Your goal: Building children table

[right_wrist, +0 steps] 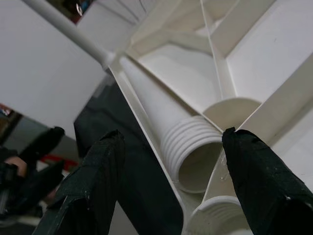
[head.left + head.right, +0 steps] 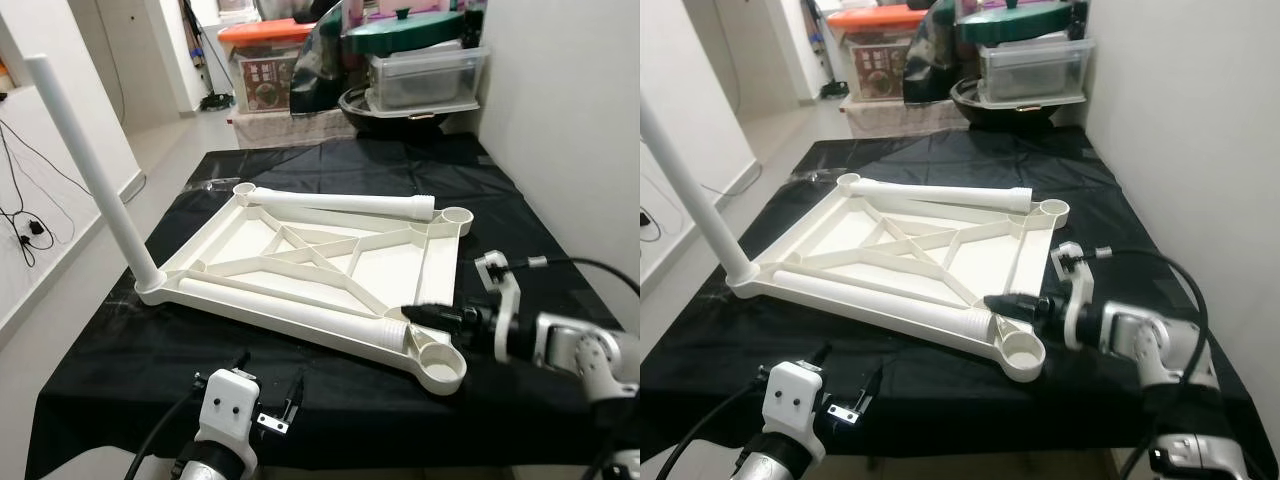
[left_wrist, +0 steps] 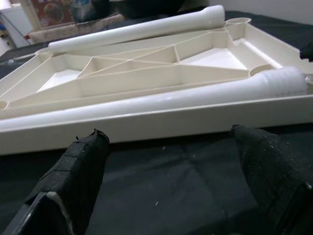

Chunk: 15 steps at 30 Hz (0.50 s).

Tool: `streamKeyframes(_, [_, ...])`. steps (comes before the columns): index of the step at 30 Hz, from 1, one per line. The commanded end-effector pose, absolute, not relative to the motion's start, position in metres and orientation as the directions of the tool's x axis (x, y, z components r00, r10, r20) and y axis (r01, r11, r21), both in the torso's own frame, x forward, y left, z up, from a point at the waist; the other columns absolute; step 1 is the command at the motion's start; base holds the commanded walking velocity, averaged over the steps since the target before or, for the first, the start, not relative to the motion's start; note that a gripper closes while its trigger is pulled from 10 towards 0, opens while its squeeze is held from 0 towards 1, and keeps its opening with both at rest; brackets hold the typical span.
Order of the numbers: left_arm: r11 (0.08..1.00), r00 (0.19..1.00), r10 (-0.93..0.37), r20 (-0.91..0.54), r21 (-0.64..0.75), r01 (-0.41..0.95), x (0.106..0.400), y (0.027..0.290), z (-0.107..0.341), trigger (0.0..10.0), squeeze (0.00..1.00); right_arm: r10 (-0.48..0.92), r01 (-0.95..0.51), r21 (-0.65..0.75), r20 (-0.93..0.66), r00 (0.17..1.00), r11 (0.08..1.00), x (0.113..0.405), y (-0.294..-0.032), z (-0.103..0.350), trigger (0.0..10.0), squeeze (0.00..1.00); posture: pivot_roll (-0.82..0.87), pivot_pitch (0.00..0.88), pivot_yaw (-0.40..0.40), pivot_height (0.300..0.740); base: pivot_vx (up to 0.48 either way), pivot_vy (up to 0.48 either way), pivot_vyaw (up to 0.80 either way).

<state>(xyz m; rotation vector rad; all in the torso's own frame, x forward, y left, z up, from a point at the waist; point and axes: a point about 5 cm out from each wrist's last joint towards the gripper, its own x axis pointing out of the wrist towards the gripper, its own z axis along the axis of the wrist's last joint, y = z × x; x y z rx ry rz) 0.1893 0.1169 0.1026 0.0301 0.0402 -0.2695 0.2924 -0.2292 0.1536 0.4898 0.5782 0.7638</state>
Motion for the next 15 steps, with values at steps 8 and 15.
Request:
streamKeyframes(8, [0.964, 0.962, -0.263, -0.071, 0.019, 0.265, 0.1884, 0.119, 0.098, 10.0, 0.0, 0.745, -0.443, 0.623, -0.382, 0.547, 0.645, 0.2936, -0.2242, 0.1611, 10.0, 0.0, -0.06, 0.0, 0.046, 0.74, 0.0, 0.0, 0.0])
streamKeyframes(15, [0.965, 0.963, -0.262, -0.068, 0.017, 0.264, 0.188, 0.1175, 0.099, 10.0, 0.0, 0.719, -0.411, 0.623, -0.391, 0.574, 0.666, 0.2998, -0.2169, 0.1643, 10.0, 0.0, -0.06, 0.002, 0.035, 0.74, 0.0, 0.0, 0.0])
